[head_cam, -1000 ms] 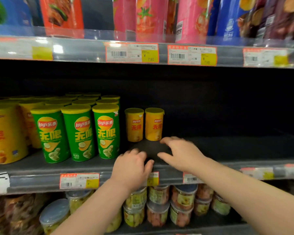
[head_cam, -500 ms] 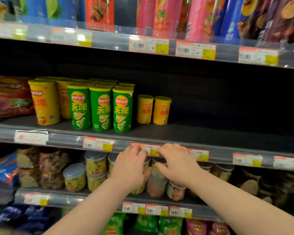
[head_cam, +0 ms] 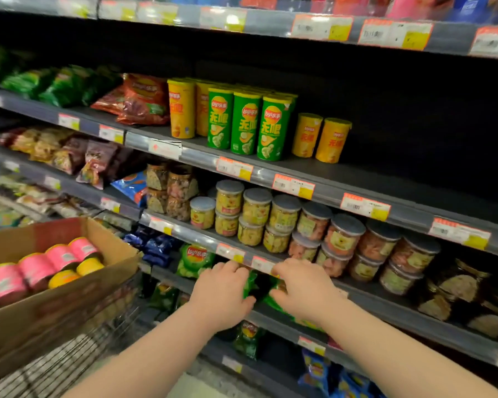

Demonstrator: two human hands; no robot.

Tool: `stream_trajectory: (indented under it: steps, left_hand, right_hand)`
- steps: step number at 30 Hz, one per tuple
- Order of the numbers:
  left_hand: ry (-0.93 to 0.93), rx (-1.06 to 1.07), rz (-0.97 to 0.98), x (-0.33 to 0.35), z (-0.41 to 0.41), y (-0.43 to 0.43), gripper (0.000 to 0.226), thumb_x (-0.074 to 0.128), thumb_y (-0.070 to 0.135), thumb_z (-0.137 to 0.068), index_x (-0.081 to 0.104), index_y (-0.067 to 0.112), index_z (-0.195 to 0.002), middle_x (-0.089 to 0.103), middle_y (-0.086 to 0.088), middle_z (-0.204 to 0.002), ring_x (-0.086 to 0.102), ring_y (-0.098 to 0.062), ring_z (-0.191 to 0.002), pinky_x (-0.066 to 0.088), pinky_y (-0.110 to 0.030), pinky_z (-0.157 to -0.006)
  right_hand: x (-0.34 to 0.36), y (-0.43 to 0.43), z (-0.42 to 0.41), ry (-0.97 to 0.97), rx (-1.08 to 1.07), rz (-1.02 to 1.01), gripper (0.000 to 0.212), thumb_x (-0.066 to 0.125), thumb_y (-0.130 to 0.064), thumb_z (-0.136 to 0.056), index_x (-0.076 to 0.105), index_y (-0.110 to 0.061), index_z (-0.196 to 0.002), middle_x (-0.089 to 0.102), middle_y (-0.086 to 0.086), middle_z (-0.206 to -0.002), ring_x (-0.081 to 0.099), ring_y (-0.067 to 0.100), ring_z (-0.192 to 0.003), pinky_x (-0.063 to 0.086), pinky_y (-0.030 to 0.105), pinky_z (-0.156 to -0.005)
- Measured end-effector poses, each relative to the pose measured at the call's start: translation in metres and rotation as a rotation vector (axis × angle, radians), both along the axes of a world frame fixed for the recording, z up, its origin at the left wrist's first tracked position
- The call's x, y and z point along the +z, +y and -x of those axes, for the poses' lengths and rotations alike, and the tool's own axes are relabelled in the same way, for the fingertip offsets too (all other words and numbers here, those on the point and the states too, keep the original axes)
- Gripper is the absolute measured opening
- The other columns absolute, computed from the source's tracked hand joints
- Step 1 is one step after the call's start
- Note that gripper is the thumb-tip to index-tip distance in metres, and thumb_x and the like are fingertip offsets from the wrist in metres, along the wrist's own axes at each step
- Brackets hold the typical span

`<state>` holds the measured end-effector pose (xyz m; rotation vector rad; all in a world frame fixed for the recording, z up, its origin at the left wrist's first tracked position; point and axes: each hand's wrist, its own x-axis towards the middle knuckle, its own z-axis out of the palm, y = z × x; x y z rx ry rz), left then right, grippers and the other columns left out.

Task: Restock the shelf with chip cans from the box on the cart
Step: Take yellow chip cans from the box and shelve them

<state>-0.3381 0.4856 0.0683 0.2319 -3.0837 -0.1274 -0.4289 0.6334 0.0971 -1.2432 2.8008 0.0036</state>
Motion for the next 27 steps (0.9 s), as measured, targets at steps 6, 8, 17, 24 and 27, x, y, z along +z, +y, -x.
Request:
stream_trajectory:
  steps: [6,8,17,24,27]
  left_hand:
    - [-0.100,0.126,0.003,-0.019,-0.057,-0.021,0.047,0.045,0.053,-0.090,0.048,0.017,-0.120,0.050,-0.002,-0.119,0.050,-0.024,-0.113,0.044,-0.034,-0.086]
    - [-0.118,0.162,-0.008,-0.024,-0.070,-0.031,0.049,0.046,0.054,-0.090,0.048,0.018,-0.123,0.049,-0.002,-0.120,0.049,-0.024,-0.113,0.043,-0.035,-0.085]
    - [-0.182,0.321,-0.074,-0.038,-0.128,-0.112,0.044,0.045,0.052,-0.089,0.048,0.019,-0.118,0.050,-0.002,-0.117,0.048,-0.025,-0.115,0.042,-0.038,-0.090]
    - [-0.192,0.480,-0.122,-0.043,-0.179,-0.218,0.048,0.047,0.051,-0.088,0.047,0.021,-0.124,0.048,-0.003,-0.125,0.046,-0.026,-0.120,0.040,-0.038,-0.093]
    - [-0.174,0.520,-0.121,-0.047,-0.198,-0.263,0.049,0.048,0.052,-0.086,0.047,0.022,-0.125,0.049,-0.002,-0.126,0.047,-0.025,-0.118,0.041,-0.038,-0.094]
  right_hand:
    - [-0.021,-0.028,-0.038,-0.083,0.107,-0.018,0.037,0.048,-0.045,-0.089,0.054,-0.025,-0.120,0.056,-0.001,-0.120,0.052,0.024,-0.111,0.045,0.039,-0.092]
    - [-0.027,-0.038,-0.048,-0.085,0.130,-0.038,0.037,0.048,-0.045,-0.089,0.053,-0.024,-0.120,0.056,-0.001,-0.118,0.052,0.024,-0.109,0.044,0.037,-0.089]
    - [-0.043,-0.136,-0.083,-0.137,0.238,-0.061,0.046,0.049,-0.044,-0.088,0.049,-0.027,-0.131,0.055,0.000,-0.127,0.051,0.025,-0.117,0.044,0.036,-0.095]
    - [-0.050,-0.261,-0.123,-0.142,0.366,-0.090,0.040,0.048,-0.046,-0.088,0.052,-0.028,-0.124,0.056,-0.001,-0.122,0.052,0.024,-0.116,0.044,0.036,-0.092]
    - [-0.054,-0.311,-0.136,-0.146,0.401,-0.100,0.045,0.048,-0.046,-0.089,0.049,-0.027,-0.129,0.054,0.000,-0.127,0.050,0.025,-0.118,0.043,0.036,-0.095]
